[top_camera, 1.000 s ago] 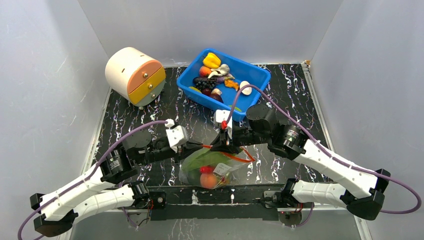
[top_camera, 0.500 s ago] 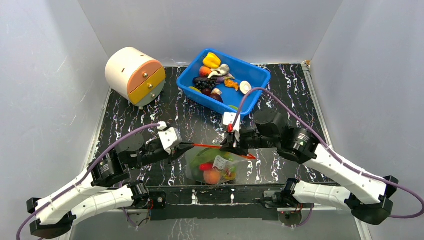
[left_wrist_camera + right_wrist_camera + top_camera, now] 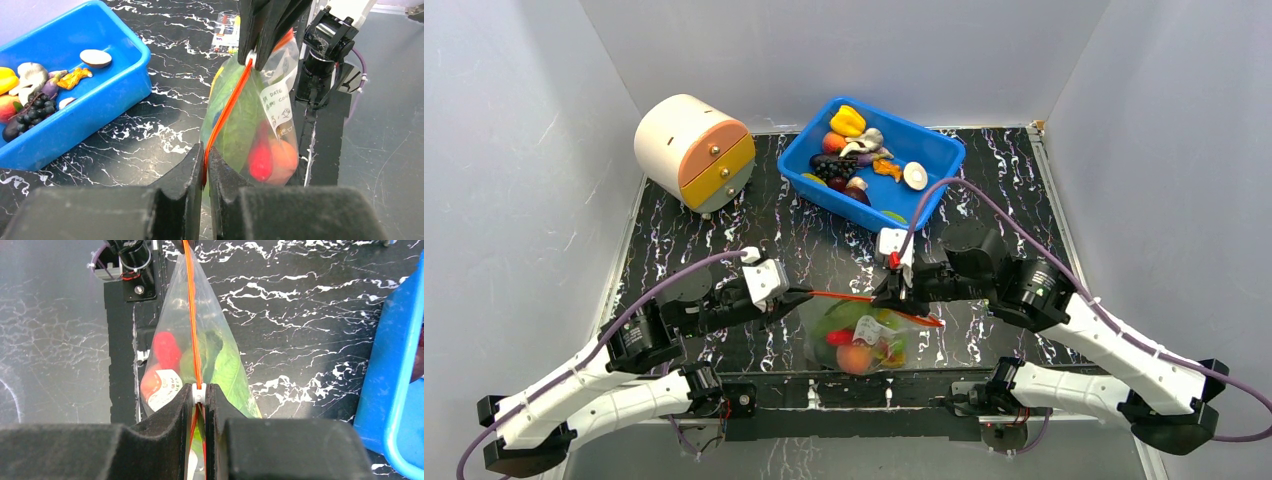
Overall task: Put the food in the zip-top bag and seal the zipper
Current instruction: Zip the zipper food storage bag at the center of the board.
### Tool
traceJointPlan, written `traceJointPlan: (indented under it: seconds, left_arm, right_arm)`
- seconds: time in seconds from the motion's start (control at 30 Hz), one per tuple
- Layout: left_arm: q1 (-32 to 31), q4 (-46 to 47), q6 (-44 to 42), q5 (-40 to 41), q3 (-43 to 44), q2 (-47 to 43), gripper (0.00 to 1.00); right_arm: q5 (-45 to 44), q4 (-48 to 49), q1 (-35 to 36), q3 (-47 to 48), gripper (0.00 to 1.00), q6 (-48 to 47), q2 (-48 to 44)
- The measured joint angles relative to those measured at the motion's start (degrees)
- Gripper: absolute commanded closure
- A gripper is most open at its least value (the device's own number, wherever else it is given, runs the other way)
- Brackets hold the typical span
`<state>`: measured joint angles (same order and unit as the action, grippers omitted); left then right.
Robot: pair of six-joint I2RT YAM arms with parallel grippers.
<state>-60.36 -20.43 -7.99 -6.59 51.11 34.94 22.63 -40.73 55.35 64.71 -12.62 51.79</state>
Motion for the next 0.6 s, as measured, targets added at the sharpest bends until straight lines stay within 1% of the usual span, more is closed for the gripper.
traceJointPlan:
  seconds: [0.07,0.1,0.2,0.3,0.37,0.4,0.43,0.47,0.5,0.53,0.6]
  left_arm:
    - [0.2,-0.3,-0.8,-1.0,0.5,0.6,0.57]
    - [0.2,-0.4,-1.2,-1.7,1.1,1.1,0.5]
    - [0.3,-0.3,-1.9,-4.3,2.7,2.7,0.45]
    - [0.3,-0.5,-3.0,-7.7,3.8,5.0,0.43]
    - [0.3,-1.2,-4.2,-10.7,4.3,9.0,0.39]
    - [0.3,-1.5,-4.7,-11.6,4.3,10.6,0.39]
    - [0.3,-1.5,-5.3,-12.3,4.3,12.2,0.41]
    - [0.3,-1.4,-5.7,-12.7,4.3,13.3,0.53]
    - [0.3,-1.4,-6.0,-13.0,4.3,14.0,0.77]
    - [0.3,-1.3,-6.2,-13.4,4.3,14.7,0.98]
    - [0.3,-1.3,-7.7,-14.5,4.3,16.9,1.0]
  right_arm:
    - [0.8,-0.6,-0.1,0.0,1.0,-0.3,0.7]
    - [1.2,-1.1,-0.2,0.0,1.0,-0.5,1.2]
    - [1.9,-1.8,-0.3,0.0,1.0,-1.0,3.0]
    - [3.2,-2.1,-0.3,0.0,1.0,-1.6,4.2]
    - [4.4,-2.0,-0.3,0.0,1.0,-2.2,4.5]
    - [4.9,-1.7,-0.3,0.0,1.0,-2.3,4.5]
    - [5.6,-1.1,-0.3,0.0,1.0,-2.3,4.5]
    - [6.2,-0.7,-0.3,0.0,1.0,-2.4,4.5]
    - [6.7,-0.3,-0.3,0.0,1.0,-2.4,4.5]
    - [7.1,0.2,-0.3,-0.2,1.0,-2.4,4.5]
    - [7.4,1.1,-0.3,-1.2,1.0,-2.4,4.4]
